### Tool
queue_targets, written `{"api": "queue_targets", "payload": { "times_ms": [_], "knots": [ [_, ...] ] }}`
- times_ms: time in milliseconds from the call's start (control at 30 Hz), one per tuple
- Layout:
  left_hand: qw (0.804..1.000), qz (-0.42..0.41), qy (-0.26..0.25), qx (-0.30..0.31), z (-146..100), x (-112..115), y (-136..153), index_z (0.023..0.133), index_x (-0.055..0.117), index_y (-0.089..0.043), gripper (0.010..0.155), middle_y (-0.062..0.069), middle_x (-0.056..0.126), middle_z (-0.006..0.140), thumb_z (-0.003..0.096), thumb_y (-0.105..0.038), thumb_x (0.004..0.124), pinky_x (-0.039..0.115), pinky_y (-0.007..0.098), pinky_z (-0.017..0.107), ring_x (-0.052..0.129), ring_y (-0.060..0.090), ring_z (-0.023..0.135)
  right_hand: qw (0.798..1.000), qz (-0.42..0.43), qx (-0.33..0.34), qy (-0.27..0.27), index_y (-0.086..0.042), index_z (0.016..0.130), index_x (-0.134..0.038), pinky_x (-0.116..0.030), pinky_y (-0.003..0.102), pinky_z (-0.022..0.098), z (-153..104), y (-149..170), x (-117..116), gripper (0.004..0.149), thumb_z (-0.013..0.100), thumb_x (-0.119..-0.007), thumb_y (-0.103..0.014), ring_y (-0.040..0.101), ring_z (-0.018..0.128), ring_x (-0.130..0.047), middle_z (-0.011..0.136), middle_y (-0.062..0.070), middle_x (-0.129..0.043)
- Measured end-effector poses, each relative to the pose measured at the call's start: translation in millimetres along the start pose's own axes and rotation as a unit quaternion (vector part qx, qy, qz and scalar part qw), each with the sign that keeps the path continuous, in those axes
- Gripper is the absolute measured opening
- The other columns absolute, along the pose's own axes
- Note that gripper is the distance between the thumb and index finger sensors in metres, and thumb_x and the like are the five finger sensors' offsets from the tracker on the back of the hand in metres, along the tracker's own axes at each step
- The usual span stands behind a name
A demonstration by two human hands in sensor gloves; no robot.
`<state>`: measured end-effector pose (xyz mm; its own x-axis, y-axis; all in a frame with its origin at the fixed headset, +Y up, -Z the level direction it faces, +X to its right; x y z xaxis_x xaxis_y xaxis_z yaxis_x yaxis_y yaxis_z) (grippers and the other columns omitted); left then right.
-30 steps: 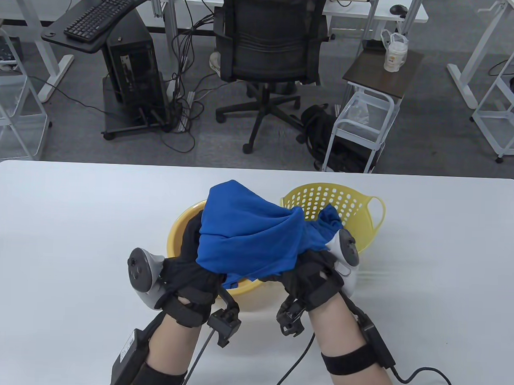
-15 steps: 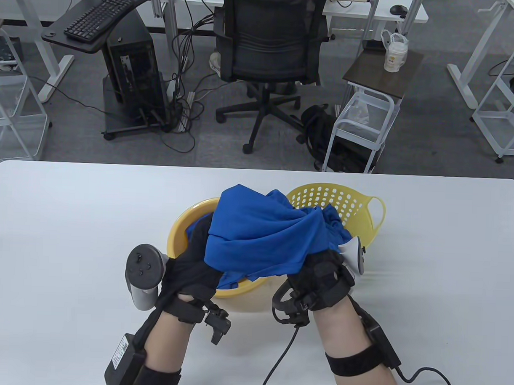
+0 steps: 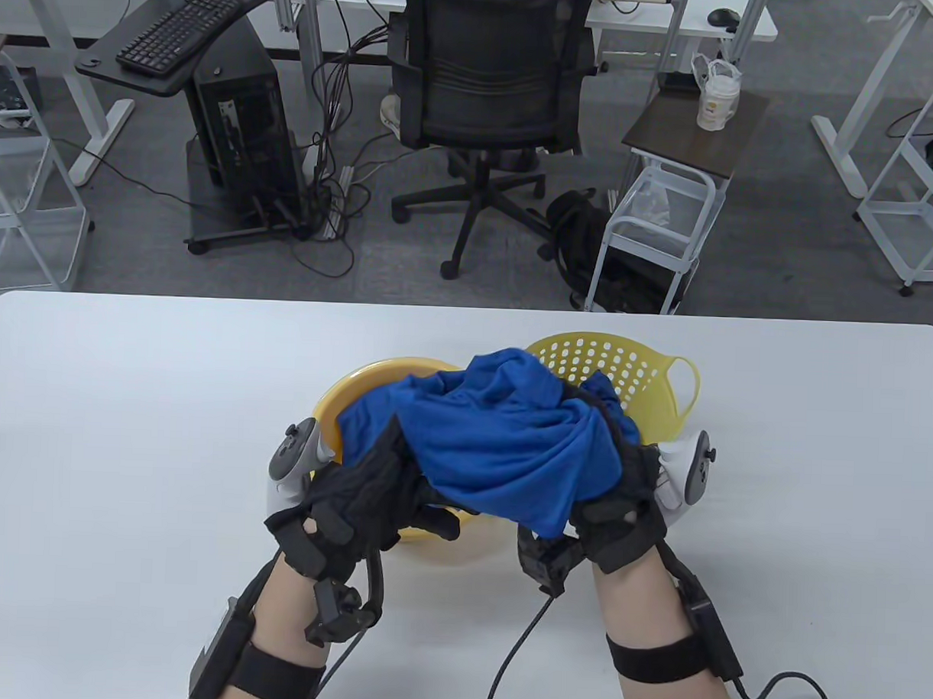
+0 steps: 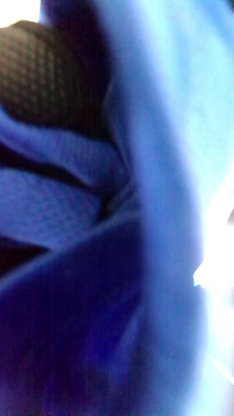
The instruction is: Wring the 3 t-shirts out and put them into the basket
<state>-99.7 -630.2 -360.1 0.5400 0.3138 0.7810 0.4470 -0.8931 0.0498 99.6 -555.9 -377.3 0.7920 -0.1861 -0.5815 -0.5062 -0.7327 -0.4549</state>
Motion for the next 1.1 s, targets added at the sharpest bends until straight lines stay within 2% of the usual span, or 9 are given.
{"api": "queue_targets", "payload": {
  "times_ms": [167,333,433,533,667,900,967,1033,1100],
  "knots": [
    [0.996,0.030,-0.083,0.030,-1.3,-9.4,-3.8,0.121,0.007,-0.033,0.096,0.025,0.039,0.126,0.0649,-0.072,0.075,0.076,0.057,0.072,0.068,0.048,0.104,0.996,-0.012,-0.025,-0.080,-0.013,0.094,-0.083,-0.086,0.051,0.028,1.8,7.1,-20.3,0.038,0.056,-0.084,-0.020,0.053,0.049,-0.092,0.090,0.030,-0.086],
    [0.970,0.121,-0.189,0.094,-12.5,-15.9,-31.1,0.114,0.046,-0.046,0.057,0.008,0.057,0.118,0.0676,-0.038,0.077,0.072,0.058,0.074,0.071,0.041,0.102,0.996,-0.031,-0.070,0.055,-0.008,0.094,-0.081,-0.084,0.052,0.032,-4.2,15.4,7.9,0.039,0.057,-0.081,-0.022,0.056,0.049,-0.090,0.085,0.032,-0.087],
    [0.935,0.289,-0.179,0.103,-15.1,-3.3,-52.3,0.105,0.067,-0.049,0.043,0.006,0.061,0.118,0.0660,-0.033,0.076,0.073,0.057,0.073,0.072,0.040,0.102,0.983,-0.059,-0.156,0.076,-0.009,0.094,-0.079,-0.084,0.057,0.035,-10.5,39.3,19.4,0.038,0.059,-0.078,-0.023,0.059,0.055,-0.088,0.083,0.031,-0.088],
    [0.924,0.324,-0.172,0.107,-12.8,5.4,-55.4,0.099,0.078,-0.046,0.039,0.004,0.065,0.117,0.0631,-0.030,0.079,0.072,0.059,0.073,0.072,0.041,0.100,0.976,-0.050,-0.201,0.067,-0.006,0.095,-0.079,-0.084,0.058,0.033,-12.2,50.4,22.4,0.038,0.060,-0.078,-0.022,0.062,0.053,-0.089,0.080,0.032,-0.089],
    [0.910,0.367,-0.163,0.106,-8.6,10.5,-52.7,0.098,0.080,-0.043,0.038,0.005,0.066,0.116,0.0603,-0.036,0.082,0.074,0.057,0.074,0.073,0.040,0.100,0.963,-0.113,-0.232,0.073,-0.004,0.095,-0.080,-0.087,0.052,0.023,-15.3,48.7,32.1,0.040,0.060,-0.079,-0.023,0.060,0.042,-0.094,0.078,0.033,-0.090],
    [0.944,0.283,-0.169,0.003,-7.8,6.9,-32.3,0.086,0.088,-0.029,0.061,0.017,0.067,0.112,0.0531,-0.080,0.081,0.070,0.063,0.069,0.070,0.049,0.097,0.949,-0.166,-0.264,0.045,0.000,0.094,-0.080,-0.087,0.040,0.011,-15.8,48.2,36.3,0.040,0.060,-0.081,-0.022,0.052,0.026,-0.096,0.073,0.038,-0.088],
    [0.921,0.336,-0.196,-0.005,-9.0,7.2,-35.1,0.078,0.087,-0.032,0.054,0.016,0.071,0.106,0.0501,-0.078,0.087,0.074,0.062,0.066,0.076,0.047,0.093,0.945,-0.183,-0.268,0.039,0.001,0.094,-0.080,-0.087,0.039,0.010,-14.9,49.1,30.9,0.041,0.060,-0.081,-0.022,0.051,0.025,-0.096,0.072,0.039,-0.088],
    [0.861,0.461,-0.214,-0.011,-7.4,15.3,-40.9,0.084,0.075,-0.034,0.059,0.014,0.071,0.104,0.0460,-0.076,0.091,0.079,0.057,0.064,0.081,0.041,0.090,0.942,-0.196,-0.269,0.051,0.002,0.093,-0.079,-0.088,0.037,0.009,-15.3,49.6,28.2,0.041,0.060,-0.081,-0.022,0.049,0.024,-0.097,0.070,0.038,-0.088],
    [0.799,0.568,-0.195,-0.015,-2.6,28.8,-40.5,0.115,0.039,-0.027,0.104,0.018,0.055,0.114,0.0414,-0.081,0.089,0.080,0.050,0.066,0.080,0.035,0.092,0.940,-0.194,-0.273,0.070,0.002,0.093,-0.079,-0.087,0.035,0.008,-17.1,49.7,31.5,0.042,0.060,-0.082,-0.024,0.047,0.024,-0.097,0.068,0.037,-0.088]
  ]
}}
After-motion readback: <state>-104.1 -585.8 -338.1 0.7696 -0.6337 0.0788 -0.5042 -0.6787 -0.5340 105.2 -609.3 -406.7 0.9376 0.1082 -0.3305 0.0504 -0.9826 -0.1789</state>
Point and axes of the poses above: the tracker on the back of each hand, its own y axis roughly to the little-finger side, its own z axis roughly from the wrist to the fingertips, x = y × z, the point moved 5 cm from there along z, roughly from the wrist to the fingertips
